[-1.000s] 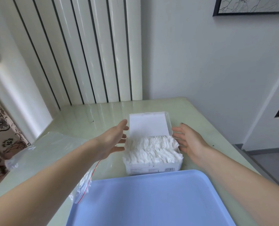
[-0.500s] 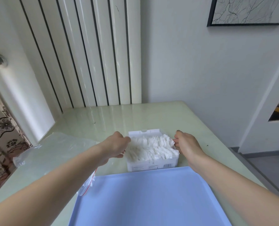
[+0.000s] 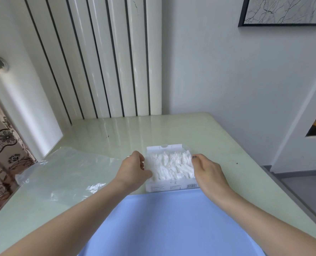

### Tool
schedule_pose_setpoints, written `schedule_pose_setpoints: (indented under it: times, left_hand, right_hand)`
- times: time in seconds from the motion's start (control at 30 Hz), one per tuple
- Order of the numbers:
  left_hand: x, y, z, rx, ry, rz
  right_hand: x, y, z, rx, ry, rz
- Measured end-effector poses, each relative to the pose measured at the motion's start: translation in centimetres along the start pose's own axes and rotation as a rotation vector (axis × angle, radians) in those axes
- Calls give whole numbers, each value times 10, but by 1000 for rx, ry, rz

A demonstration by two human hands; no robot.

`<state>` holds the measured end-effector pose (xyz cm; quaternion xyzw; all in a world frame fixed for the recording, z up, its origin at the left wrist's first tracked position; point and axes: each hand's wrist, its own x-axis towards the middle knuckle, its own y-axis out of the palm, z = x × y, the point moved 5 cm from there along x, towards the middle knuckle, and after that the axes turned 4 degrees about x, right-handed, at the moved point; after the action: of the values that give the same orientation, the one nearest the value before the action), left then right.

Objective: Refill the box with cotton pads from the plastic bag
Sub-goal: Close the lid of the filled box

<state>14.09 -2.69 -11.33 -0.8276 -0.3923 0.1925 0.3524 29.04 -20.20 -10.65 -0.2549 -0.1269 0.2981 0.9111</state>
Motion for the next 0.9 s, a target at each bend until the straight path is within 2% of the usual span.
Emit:
schedule_pose_setpoints:
  times: [0.1,0.27,0.4,0.5,0.67,0.77,0.9]
  left_hand:
    - [6,3,0,2,-55,22]
    - [11,8,-2,9,-101,60]
    - [17,4,0,-41,-149,150]
    - [25,2,5,-194,-198,214]
    - [30,11,14,-448,-232,316]
    - [34,14,17,-637,-249,292]
    - [36,12,19,-722,-257,198]
  right_hand:
    - [-5,6,5,-85,-72,28]
    - [-2,6,7,-122,-80,59]
    - [2,0,7,-23,-50,78]
    - [10,-8,3,152,6,6]
    - [19,-3,-27,380,217,-57]
    - [19,-6,-39,455,315,-186]
    - [10,-23,-34,347,169,-321]
